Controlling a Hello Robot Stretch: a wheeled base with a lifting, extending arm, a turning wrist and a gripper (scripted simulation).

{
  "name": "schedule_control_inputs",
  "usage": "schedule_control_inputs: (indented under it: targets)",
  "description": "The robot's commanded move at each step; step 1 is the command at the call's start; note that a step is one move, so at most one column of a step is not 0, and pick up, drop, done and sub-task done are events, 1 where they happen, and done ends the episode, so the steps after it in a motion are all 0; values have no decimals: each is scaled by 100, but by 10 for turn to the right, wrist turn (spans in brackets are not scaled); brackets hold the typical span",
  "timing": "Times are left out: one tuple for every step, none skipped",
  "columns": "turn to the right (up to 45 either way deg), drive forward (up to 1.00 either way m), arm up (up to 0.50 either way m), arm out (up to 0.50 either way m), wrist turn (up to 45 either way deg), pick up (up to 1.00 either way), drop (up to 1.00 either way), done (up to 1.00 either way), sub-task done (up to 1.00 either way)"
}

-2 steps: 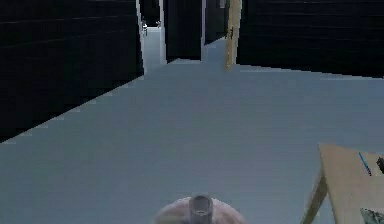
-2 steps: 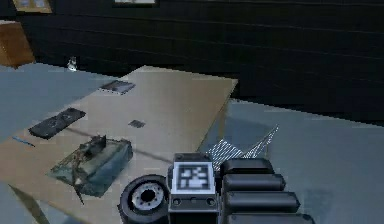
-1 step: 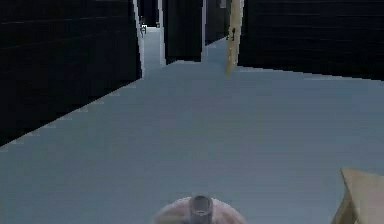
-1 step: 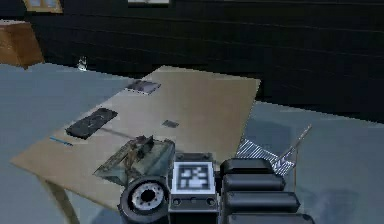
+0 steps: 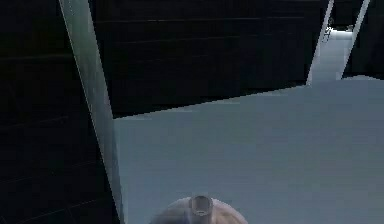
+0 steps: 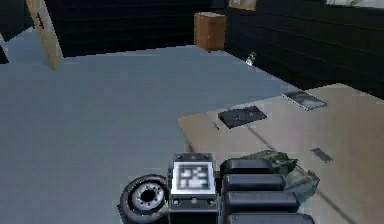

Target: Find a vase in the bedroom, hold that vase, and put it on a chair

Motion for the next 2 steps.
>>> schedule_control_inputs:
  targets:
    - [-210,0,0,0,0,0,0,0,0]
    - [0,10,0,0,0,0,0,0,0]
